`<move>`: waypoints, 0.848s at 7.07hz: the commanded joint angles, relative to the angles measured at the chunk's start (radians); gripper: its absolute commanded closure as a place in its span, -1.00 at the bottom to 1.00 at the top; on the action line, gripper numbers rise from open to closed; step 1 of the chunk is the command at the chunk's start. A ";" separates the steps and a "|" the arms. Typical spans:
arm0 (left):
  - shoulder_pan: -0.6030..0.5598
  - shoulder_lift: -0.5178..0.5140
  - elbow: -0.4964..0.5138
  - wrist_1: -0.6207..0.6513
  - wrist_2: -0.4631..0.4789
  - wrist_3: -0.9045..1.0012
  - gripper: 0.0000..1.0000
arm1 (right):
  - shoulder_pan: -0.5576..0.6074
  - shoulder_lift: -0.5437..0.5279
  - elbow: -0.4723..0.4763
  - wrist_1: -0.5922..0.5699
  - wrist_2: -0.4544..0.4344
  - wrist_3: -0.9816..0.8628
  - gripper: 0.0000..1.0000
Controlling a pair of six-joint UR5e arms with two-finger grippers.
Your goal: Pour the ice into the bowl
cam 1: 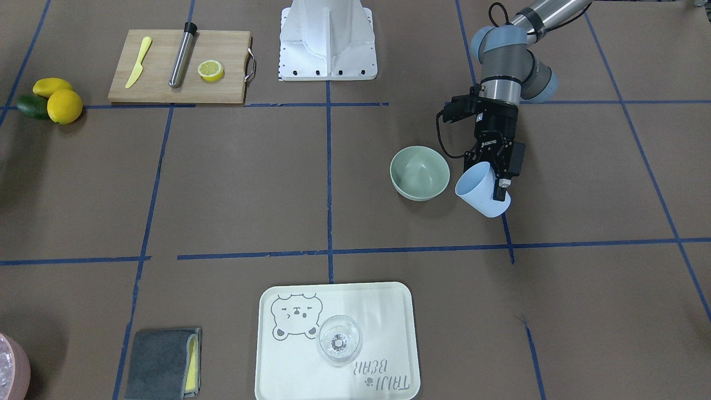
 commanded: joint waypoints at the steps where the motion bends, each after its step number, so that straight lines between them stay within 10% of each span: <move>1: 0.034 -0.011 0.003 -0.001 0.049 0.185 1.00 | 0.004 -0.004 0.000 0.000 0.000 0.001 -1.00; 6: 0.117 -0.035 0.035 -0.001 0.163 0.445 1.00 | 0.010 -0.015 0.002 0.000 0.002 0.001 -1.00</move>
